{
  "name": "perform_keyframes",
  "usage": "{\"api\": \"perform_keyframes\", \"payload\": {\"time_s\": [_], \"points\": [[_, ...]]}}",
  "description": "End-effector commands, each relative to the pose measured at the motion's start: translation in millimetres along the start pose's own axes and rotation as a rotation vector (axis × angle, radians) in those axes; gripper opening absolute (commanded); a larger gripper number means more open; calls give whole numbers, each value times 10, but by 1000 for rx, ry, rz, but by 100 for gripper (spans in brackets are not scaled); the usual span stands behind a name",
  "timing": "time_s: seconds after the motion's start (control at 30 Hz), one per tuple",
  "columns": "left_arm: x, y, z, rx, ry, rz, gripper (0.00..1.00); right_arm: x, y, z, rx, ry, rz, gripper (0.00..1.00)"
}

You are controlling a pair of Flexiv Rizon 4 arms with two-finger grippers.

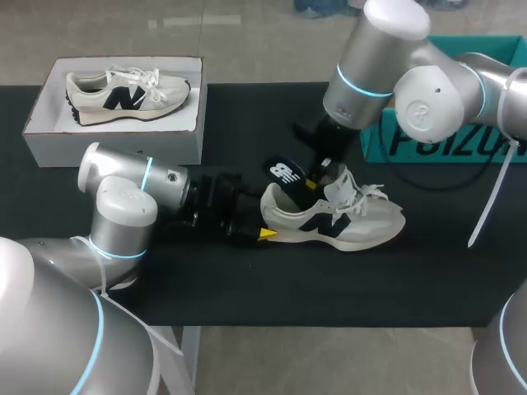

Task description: Take the shoe out of the shoebox, open the shoe tongue, remove and reinsert the insole, then place the shoe into the shoebox

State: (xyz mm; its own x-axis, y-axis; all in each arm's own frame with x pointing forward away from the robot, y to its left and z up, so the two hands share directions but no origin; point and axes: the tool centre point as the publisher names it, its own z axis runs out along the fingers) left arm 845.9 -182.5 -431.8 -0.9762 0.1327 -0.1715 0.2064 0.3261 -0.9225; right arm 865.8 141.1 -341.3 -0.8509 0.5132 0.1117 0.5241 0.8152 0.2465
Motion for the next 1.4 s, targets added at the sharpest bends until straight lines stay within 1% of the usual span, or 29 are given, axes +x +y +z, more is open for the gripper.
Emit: {"api": "perform_keyframes", "payload": {"time_s": [0.03, 0.23, 0.37, 0.5, 0.7, 0.93, 1.0, 1.03, 1.4], "points": [[6, 23, 32, -2, 0, 1, 0, 11, 185, -1, -17, 12, 1, 0], [6, 23, 32, -2, 0, 1, 0, 41, 389, -155, -76, 13, 4, 0], [6, 23, 32, -2, 0, 1, 0, 52, 562, -357, -117, -5, 6, 0], [6, 23, 32, -2, 0, 1, 0, 47, 667, -556, -142, -33, 0, 0], [6, 23, 32, -2, 0, 1, 0, -36, 710, -847, -187, -58, 39, 0], [6, 23, 32, -2, 0, 1, 0, -36, 785, -1276, -266, -95, 71, 0], [6, 23, 32, -2, 0, 1, 0, -25, 799, -1356, -229, -107, 119, 0], [6, 23, 32, -2, 0, 1, 0, -18, 801, -1395, -224, -114, 144, 0], [6, 23, 32, -2, 0, 1, 0, -18, 801, -1395, -224, -114, 144, 0]]}}
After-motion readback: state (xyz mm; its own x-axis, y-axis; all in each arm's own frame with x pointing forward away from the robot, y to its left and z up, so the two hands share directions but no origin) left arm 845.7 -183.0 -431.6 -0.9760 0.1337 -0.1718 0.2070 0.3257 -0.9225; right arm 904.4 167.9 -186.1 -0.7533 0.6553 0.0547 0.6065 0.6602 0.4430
